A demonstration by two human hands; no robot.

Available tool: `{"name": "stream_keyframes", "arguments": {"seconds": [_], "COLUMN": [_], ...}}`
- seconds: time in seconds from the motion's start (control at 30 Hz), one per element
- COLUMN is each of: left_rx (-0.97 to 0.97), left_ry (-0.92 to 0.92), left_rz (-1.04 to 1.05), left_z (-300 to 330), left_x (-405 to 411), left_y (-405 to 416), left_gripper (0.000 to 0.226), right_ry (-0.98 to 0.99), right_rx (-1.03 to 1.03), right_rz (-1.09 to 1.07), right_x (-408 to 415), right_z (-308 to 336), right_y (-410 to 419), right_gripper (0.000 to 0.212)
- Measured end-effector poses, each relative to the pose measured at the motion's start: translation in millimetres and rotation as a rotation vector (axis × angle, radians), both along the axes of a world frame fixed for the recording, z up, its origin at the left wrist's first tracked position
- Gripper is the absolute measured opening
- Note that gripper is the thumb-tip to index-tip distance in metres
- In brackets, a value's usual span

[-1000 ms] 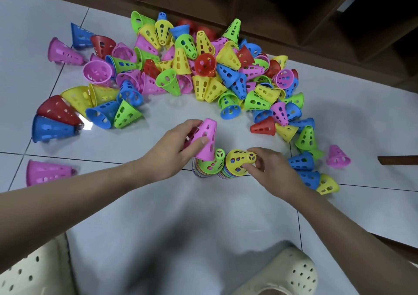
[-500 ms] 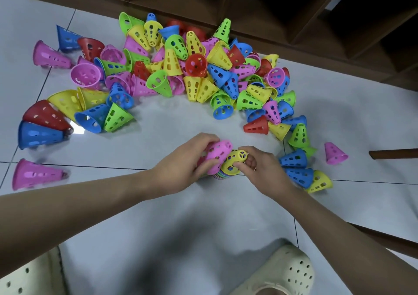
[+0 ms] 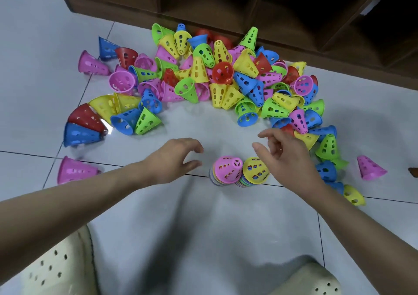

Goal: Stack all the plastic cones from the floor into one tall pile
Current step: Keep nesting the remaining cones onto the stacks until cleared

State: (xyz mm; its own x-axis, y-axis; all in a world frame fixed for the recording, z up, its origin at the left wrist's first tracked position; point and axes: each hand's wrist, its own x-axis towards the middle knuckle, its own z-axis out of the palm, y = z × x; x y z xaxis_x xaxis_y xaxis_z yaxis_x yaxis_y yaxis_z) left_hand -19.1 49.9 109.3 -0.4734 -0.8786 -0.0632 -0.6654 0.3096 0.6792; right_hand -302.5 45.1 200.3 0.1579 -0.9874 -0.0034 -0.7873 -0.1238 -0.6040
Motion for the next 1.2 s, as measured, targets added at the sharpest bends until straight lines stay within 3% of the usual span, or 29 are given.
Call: {"name": "stream_keyframes", "arguments": {"seconds": [0.07,0.23,0.47,0.57,0.67,0.77,0.97,1.2], "left_rx": [-0.016,0.044,0.200,0.226,0.221,0.178,0.159,0.082], "left_ry": [-0.068,-0.225,-0.756,-0.918,-0.968,-0.850,-0.141,0.148], "left_rz": [0.112,0.496,0.280,0.208,0.223,0.279,0.551,0.619], "left_z": [0,2,-18,-33,-38,-38,-15,9], "left_x": [39,148,202,204,204,208,198,188], "left_y": [2,15,41,43,42,37,23,15], "left_gripper": [0.033,0.035,0.066,0.048,0.032,0.030,0.025,0.026], "right_ry": [-0.131,-0.251,-0.145,-0.095,-0.095,-0.060,-0.062,-0.080], "right_rx": [0.035,0.087,0.174,0.252,0.342,0.379,0.312,0.417], "right_rz": [0.073,0.249,0.442,0.413,0.321,0.312,0.298,0.131], "right_x": [26,88,162,181,189,190,202,242], "right_z": [11,8,-34,-59,-80,-90,-96,-123], "right_y": [-6,-20,-37,-51,-63,-72,-92,-100], "right_gripper": [0.009,0.009,0.010,0.011,0.012,0.013,0.022,0.046]}}
